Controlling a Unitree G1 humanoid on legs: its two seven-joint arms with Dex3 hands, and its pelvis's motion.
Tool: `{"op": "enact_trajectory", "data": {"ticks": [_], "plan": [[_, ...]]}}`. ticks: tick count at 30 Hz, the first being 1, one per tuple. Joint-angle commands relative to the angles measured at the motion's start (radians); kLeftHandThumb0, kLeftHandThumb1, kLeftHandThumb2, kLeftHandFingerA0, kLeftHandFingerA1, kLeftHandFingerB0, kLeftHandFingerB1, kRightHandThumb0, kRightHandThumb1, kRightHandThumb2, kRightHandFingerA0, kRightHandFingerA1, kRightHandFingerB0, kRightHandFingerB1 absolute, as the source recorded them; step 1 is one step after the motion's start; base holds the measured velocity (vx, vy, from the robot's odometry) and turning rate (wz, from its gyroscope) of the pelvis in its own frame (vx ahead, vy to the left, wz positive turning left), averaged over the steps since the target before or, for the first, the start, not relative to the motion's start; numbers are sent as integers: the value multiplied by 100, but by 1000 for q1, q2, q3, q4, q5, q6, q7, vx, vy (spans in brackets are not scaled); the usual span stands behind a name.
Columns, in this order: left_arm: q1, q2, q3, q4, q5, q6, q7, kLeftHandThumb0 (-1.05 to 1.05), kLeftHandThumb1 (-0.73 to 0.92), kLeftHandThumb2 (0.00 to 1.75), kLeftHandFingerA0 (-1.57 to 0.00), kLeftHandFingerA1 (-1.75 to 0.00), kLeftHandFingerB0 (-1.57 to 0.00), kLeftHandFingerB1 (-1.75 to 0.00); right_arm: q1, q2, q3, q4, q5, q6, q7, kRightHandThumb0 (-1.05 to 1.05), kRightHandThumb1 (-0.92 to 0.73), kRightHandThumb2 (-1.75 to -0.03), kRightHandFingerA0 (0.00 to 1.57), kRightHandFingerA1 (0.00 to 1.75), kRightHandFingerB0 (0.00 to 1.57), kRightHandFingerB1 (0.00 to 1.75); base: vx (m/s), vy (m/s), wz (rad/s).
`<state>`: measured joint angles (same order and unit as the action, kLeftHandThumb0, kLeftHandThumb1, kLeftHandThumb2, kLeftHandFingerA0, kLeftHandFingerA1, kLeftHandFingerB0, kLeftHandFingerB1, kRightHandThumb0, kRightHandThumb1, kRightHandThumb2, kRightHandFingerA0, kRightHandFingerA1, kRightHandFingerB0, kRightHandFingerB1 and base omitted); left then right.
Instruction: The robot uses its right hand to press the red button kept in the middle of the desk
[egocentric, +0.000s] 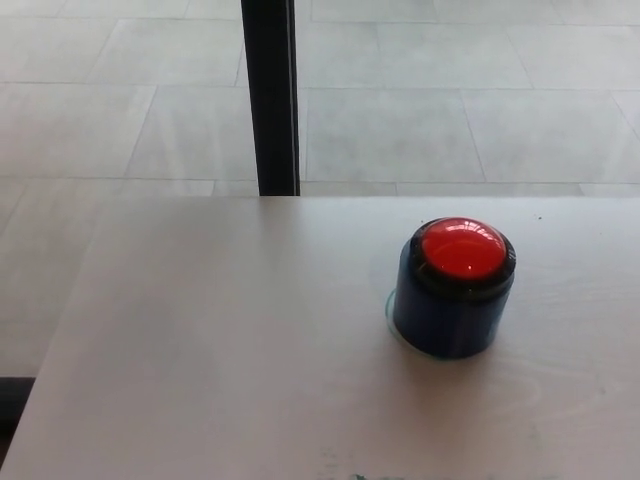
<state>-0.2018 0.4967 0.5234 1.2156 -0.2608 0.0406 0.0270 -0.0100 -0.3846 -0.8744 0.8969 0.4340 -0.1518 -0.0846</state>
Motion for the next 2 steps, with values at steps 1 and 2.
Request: {"op": "enact_trajectory", "data": {"ticks": [1,2], "plan": [[-3,18,1,6,-9,6,-16,-61,92,99,-44,-136,-33,-105,13,9,23,-31,23,27,3,-88,-70,-64,99,124,25,118,0,0,0],[-3,18,1,6,-9,6,-16,-61,92,99,-44,-136,-33,-105,13,9,23,-31,23,27,3,-88,-70,-64,99,124,25,118,0,0,0]]}}
